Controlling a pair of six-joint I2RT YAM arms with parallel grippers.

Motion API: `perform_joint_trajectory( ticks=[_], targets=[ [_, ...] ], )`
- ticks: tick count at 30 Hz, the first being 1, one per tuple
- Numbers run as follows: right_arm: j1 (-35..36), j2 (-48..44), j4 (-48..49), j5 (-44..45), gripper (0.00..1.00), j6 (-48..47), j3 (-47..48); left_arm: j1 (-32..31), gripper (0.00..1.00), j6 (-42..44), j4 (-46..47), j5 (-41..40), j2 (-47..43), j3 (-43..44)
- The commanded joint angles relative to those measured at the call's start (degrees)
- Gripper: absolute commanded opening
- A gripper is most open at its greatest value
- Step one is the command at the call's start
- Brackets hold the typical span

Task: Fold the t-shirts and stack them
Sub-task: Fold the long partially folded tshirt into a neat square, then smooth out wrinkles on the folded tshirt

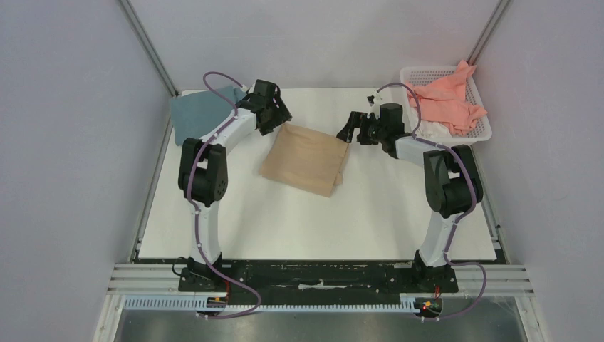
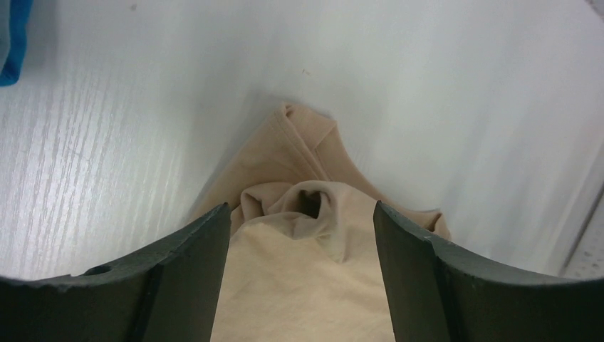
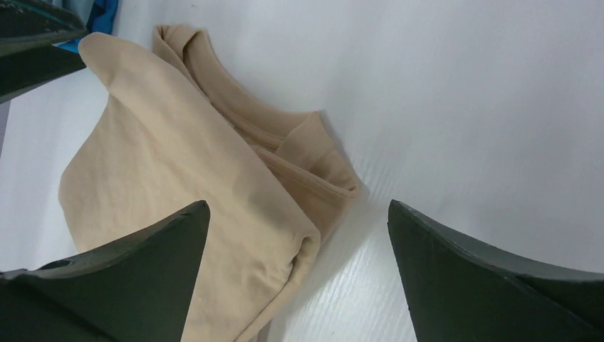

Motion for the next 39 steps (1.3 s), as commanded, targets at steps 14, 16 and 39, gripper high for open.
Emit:
perform_joint_trajectory(
  ticks=[14,16,39],
  targets=[
    [15.0,-15.0,14.8,-19.4,0.98,4.3,-20.4,-0.9,0.82,1.2,9.2,20.1,1.2,-2.4],
    [15.5,-13.3,14.1,-19.4,0.98,3.6,-20.1,-0.8,0.82,0.6,8.9,20.4,4.1,1.1],
    [14.8,-21.3,6.6,-14.5,0.98,-9.8,-34.7,-2.3,0.86,0.0,17.5,20.4,-16.6,-33.8]
  ],
)
